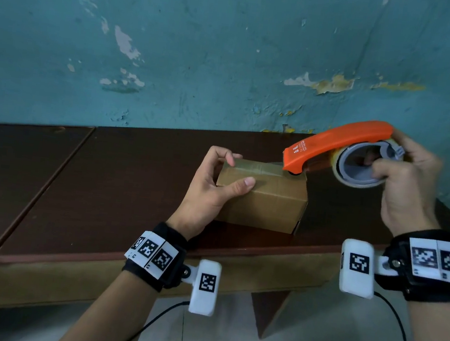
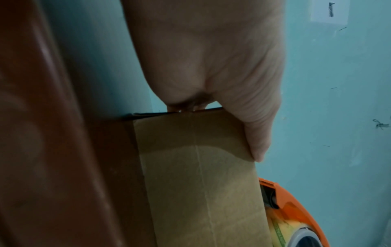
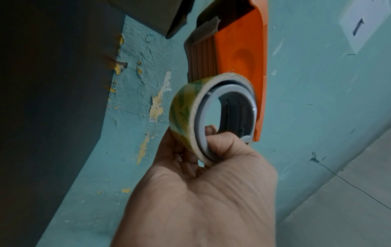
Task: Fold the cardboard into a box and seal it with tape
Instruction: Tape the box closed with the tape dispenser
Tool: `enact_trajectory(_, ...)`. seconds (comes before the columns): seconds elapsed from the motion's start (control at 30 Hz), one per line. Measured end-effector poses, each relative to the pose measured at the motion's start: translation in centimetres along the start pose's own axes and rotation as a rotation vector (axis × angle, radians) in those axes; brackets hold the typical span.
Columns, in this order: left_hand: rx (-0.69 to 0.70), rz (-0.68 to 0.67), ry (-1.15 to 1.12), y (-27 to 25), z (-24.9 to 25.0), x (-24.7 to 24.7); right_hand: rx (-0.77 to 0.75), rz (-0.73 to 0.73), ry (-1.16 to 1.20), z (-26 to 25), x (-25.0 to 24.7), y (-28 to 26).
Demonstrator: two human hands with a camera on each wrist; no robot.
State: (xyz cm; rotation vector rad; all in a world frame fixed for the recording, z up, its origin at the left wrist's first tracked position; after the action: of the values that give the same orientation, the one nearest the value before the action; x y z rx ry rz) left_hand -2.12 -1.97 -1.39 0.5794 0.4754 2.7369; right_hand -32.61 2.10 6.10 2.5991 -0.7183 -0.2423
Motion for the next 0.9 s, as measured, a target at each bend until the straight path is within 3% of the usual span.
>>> enact_trajectory(0.53, 0.065, 0.049, 0.099, -0.02, 0.35, -0.60, 0.013, -0.028, -0.049, 0.58, -0.10, 0.07)
enact_trajectory(0.9, 0.051, 0.007, 0.201, 0.04, 0.29, -0.52, -0.007, -0.027, -0.062, 0.21, -0.23, -0.03)
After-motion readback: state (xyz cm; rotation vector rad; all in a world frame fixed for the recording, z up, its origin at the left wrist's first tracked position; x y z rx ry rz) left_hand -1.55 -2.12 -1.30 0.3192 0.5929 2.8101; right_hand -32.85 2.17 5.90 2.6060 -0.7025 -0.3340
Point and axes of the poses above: each hand's wrist, its own y-axis towards the middle knuckle, its own x-axis out of the palm, z = x × y, the point moved 10 cm from there along y, towards the middle knuckle, and after that the axes turned 13 degrees about -y, right-handed, at the moved point
